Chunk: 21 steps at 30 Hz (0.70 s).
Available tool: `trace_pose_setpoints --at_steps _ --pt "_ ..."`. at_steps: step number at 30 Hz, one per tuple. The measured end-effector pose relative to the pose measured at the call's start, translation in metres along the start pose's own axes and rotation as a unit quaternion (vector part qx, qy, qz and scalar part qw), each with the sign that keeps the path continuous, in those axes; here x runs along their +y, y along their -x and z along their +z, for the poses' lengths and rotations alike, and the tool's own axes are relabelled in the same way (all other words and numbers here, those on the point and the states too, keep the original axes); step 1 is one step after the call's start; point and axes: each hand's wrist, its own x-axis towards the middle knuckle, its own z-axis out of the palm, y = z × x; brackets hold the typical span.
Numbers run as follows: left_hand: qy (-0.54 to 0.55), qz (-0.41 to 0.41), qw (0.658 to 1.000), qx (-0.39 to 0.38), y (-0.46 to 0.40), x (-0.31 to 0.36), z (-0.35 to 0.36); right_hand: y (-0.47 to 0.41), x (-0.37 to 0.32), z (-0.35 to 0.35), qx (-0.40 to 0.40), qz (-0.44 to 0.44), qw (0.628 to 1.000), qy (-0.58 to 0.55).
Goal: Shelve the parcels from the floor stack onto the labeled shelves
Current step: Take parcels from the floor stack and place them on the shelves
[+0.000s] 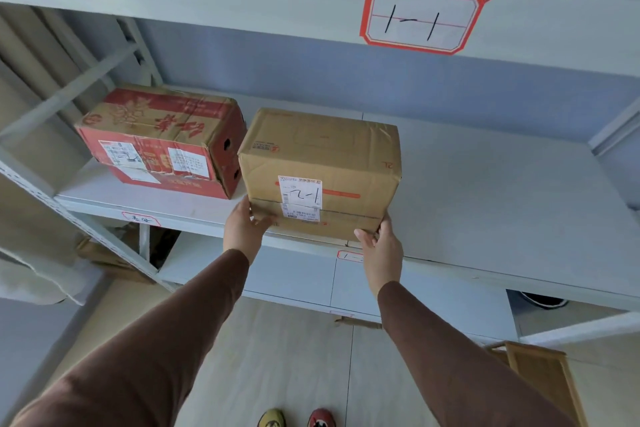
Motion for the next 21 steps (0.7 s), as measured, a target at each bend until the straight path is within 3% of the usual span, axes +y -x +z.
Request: trace_pose_setpoints --at_steps 21 --pt "0.075 0.054 0.996 -0.018 -0.028 -0.001 0.012 -0.015 -0.022 0.0 0.001 0.002 0.999 -0.047"
